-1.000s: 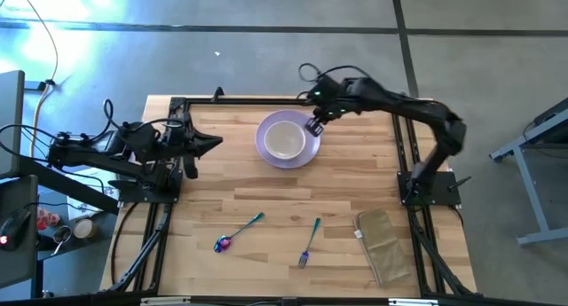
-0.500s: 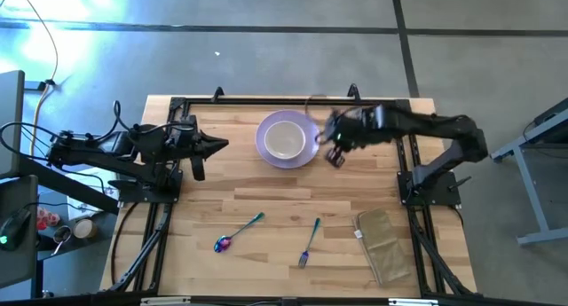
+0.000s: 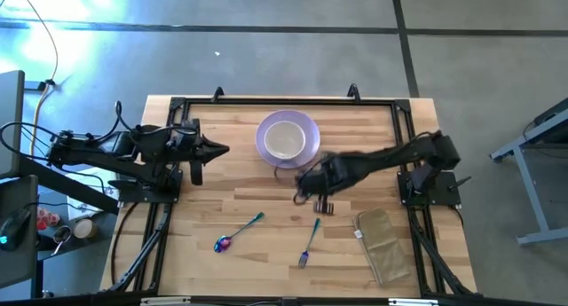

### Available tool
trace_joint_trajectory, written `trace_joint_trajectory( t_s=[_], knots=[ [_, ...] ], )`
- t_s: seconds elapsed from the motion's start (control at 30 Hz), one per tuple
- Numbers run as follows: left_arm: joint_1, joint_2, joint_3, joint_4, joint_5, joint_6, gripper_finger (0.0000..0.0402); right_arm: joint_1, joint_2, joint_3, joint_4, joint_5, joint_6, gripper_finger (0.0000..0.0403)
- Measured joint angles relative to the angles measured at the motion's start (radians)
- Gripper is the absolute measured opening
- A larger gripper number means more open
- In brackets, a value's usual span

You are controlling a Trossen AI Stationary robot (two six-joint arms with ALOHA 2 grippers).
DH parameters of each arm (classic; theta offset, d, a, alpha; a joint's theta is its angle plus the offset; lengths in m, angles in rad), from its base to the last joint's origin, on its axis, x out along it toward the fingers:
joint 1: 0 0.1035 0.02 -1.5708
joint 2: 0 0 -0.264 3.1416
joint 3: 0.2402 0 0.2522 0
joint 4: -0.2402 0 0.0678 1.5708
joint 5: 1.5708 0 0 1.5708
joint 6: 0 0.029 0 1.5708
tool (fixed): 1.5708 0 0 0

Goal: Set table place
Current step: Put the violet fork to the left of the plate on the table

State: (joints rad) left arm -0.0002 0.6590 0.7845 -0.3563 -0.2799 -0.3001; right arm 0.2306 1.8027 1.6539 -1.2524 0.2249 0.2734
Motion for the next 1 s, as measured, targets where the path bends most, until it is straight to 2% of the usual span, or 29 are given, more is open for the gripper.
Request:
trace_joint_trajectory(
  t_s=[0.17,0.37,0.5,0.77,0.9,1.0],
  knots=[
    [0.0,0.0,0.0,-0.014,0.0,0.015,0.0001,0.084,0.048,0.0,0.054,-0.088,-0.152,0.0],
    [0.0,0.0,0.0,-0.014,0.0,-0.023,0.0001,0.146,0.086,0.0,0.059,-0.108,-0.337,0.0007],
    [0.0,0.0,0.0,-0.014,0.0,-0.033,0.0001,0.159,0.126,0.0,0.095,-0.184,-0.402,0.003],
    [0.0,0.0,0.0,-0.014,-0.001,-0.046,0.0001,0.177,0.235,0.0,0.212,-0.241,-0.58,0.0086],
    [0.0,0.0,0.0,-0.021,-0.001,-0.048,0.0001,0.177,0.29,0.0,0.216,-0.311,-0.618,0.0097],
    [0.0,0.0,0.0,-0.034,-0.003,-0.056,0.0001,0.176,0.316,0.0,0.222,-0.317,-0.65,0.0099]
  ],
)
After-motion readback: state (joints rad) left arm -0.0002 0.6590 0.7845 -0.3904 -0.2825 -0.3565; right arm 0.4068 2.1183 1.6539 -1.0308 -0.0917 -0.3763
